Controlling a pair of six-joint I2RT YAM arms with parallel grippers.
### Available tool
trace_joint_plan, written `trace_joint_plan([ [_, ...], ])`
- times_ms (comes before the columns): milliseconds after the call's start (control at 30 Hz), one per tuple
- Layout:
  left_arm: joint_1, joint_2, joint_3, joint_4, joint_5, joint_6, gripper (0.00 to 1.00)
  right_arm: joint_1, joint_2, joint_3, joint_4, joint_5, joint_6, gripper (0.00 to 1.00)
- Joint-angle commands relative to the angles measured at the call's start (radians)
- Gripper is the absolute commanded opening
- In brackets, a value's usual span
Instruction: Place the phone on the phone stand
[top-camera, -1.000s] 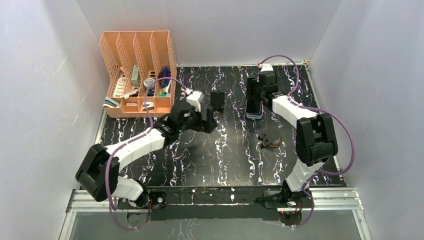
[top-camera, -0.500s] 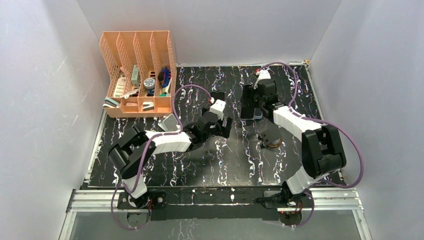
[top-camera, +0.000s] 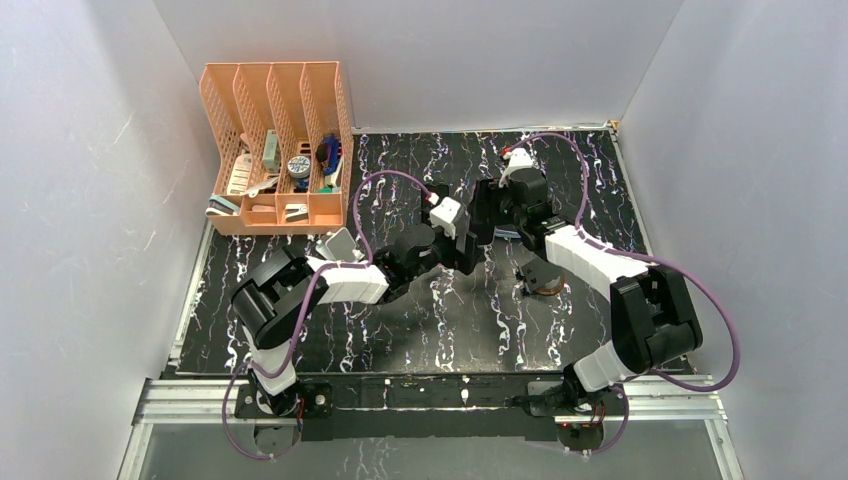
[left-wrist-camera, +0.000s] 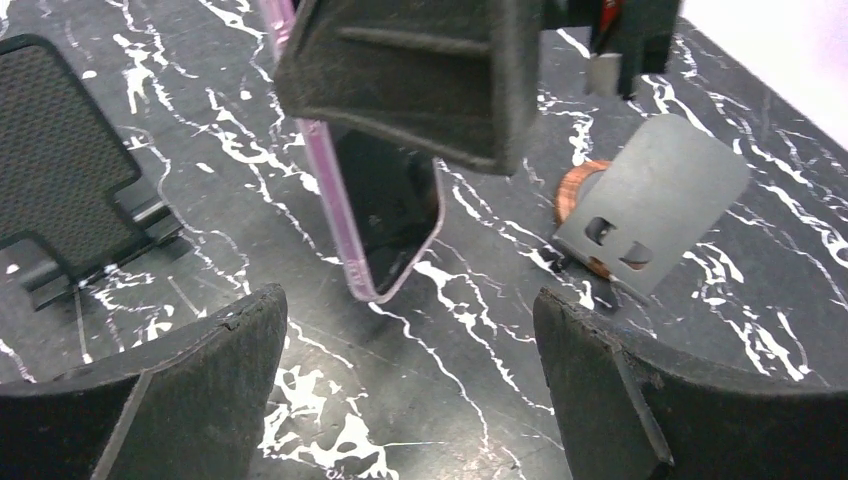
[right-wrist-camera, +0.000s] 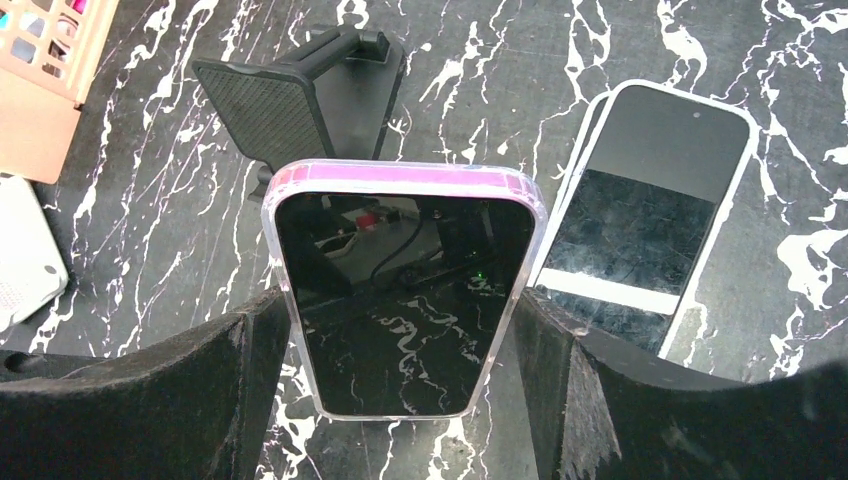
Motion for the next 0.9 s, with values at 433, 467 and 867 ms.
trace_joint_plan([
  [433, 0.064, 0.050, -0.005, 0.101, 0.159, -0.030, 0.72, 0.036, -0.146, -0.066, 0.197, -0.170, -0.037, 0.56],
  [467, 0.074, 0.044, -0.009, 0.104, 0.165, -0.034, 0.69, 0.036, -0.154, -0.070, 0.201, -0.178, -0.039, 0.56],
  [867, 0.167, -0.046, -0.086, 0.155, 0.228, -0.055, 0.53, 0.035, -0.200, -0.120, 0.274, -0.336, 0.014, 0.55],
])
